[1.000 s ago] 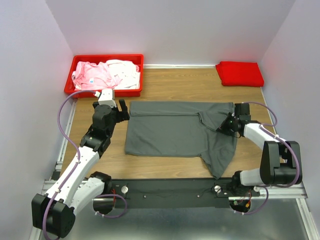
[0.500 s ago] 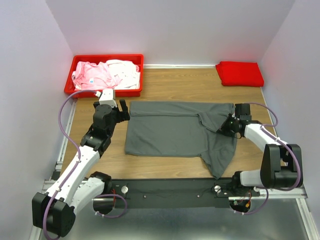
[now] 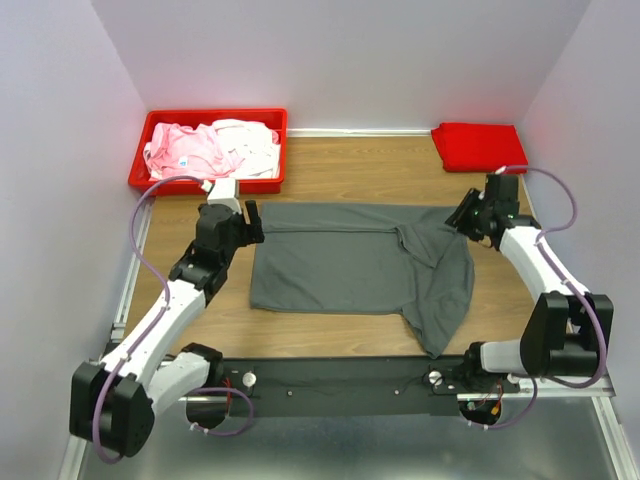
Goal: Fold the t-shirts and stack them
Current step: Fold the tshirt
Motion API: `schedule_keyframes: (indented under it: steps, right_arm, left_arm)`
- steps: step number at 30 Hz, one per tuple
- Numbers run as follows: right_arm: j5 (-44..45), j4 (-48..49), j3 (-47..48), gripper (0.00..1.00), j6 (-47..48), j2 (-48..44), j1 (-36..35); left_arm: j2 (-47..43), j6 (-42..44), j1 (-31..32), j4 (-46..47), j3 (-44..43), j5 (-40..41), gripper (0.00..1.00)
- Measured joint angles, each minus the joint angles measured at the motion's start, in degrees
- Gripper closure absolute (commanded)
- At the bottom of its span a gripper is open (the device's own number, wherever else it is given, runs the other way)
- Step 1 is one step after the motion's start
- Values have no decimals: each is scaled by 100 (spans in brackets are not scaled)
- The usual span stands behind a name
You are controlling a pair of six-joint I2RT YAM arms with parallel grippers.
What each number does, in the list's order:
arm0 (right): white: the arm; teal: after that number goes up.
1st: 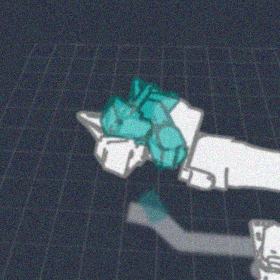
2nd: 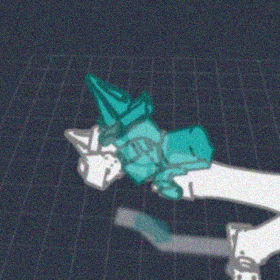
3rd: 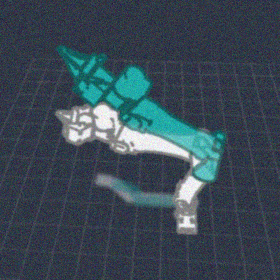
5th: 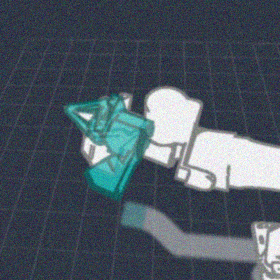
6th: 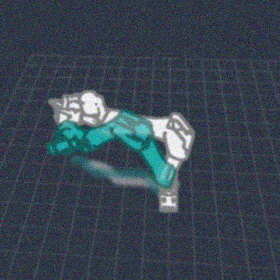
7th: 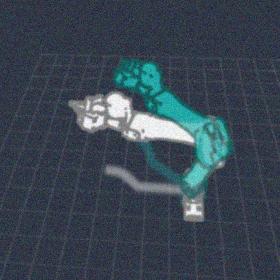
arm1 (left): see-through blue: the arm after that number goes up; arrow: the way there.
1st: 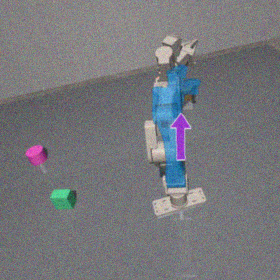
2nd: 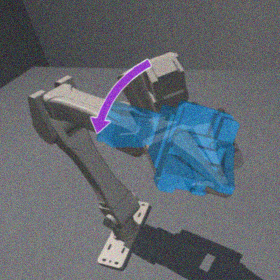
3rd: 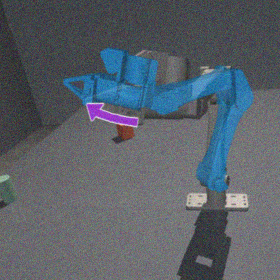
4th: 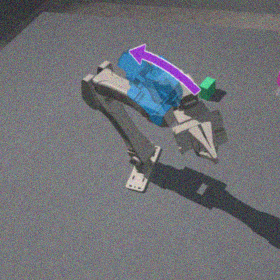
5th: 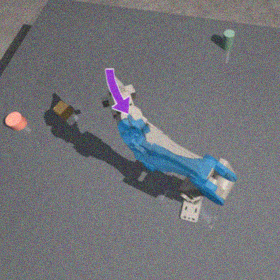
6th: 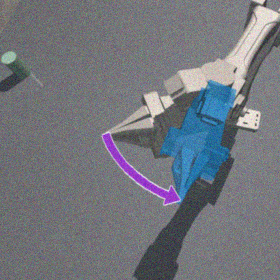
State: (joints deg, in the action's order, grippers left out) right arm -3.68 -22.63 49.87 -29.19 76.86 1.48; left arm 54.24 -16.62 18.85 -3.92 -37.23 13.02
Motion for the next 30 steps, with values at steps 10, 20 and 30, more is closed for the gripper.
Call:
schedule_keyframes:
  steps: [10, 20, 30]
  right_arm:
    - [-378, 925, 688, 57, 81, 1388, 828]
    - [-1134, 1534, 1266, 63, 184, 2568, 1099]
    - [-1322, 1832, 1567, 72, 61, 3418, 1300]
  left_arm:
    - [2356, -365, 0, -343, -1104, -627, 39]
    - [4415, -350, -15, -608, -2413, -802, 68]
    - [5204, -212, -278, -859, -2778, -815, 70]
